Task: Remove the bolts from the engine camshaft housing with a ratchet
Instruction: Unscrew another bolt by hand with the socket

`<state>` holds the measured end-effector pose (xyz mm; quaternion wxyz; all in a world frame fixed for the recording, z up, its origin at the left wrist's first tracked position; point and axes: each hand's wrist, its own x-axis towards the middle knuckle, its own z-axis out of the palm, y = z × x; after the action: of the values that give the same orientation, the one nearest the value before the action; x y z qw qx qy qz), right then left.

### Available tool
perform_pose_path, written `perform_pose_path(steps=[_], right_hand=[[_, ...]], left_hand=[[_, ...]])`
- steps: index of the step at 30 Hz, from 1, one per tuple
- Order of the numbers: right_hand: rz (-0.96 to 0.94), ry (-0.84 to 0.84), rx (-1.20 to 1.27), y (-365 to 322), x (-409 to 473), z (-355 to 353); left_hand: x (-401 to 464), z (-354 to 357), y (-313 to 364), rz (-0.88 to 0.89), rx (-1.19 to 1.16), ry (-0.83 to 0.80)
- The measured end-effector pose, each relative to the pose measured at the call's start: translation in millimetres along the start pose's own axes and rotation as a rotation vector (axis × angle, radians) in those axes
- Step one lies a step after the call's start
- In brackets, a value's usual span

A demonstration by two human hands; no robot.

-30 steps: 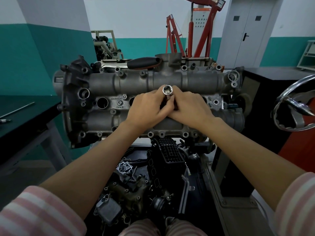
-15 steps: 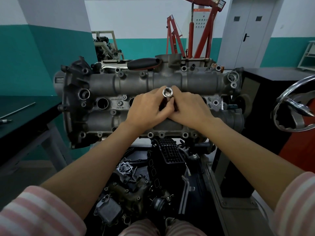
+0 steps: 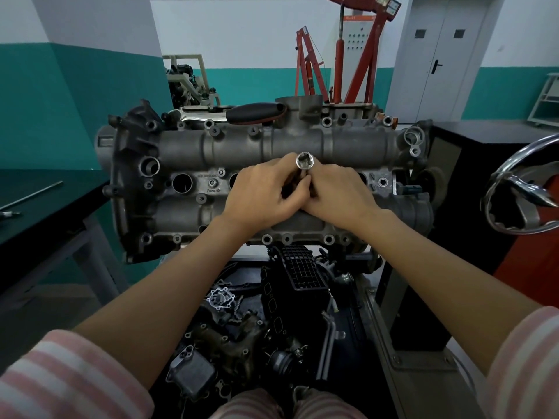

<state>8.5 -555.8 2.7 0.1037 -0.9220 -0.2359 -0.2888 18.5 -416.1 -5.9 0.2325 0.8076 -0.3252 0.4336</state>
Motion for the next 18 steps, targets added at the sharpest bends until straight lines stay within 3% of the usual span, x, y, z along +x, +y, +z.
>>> perform_pose_path(steps=[10,18], right_hand=[[0.032,-0.039,0.083,0.0,-0.5,-2.0],[0.005,-0.009,0.017,-2.8,-0.6,-3.5]], left_hand=[[0.2,3.8,-5.5,-0.076,-0.004,-0.009],[-0.3,1.8,-0.8,-0.016,0.010,0.010]])
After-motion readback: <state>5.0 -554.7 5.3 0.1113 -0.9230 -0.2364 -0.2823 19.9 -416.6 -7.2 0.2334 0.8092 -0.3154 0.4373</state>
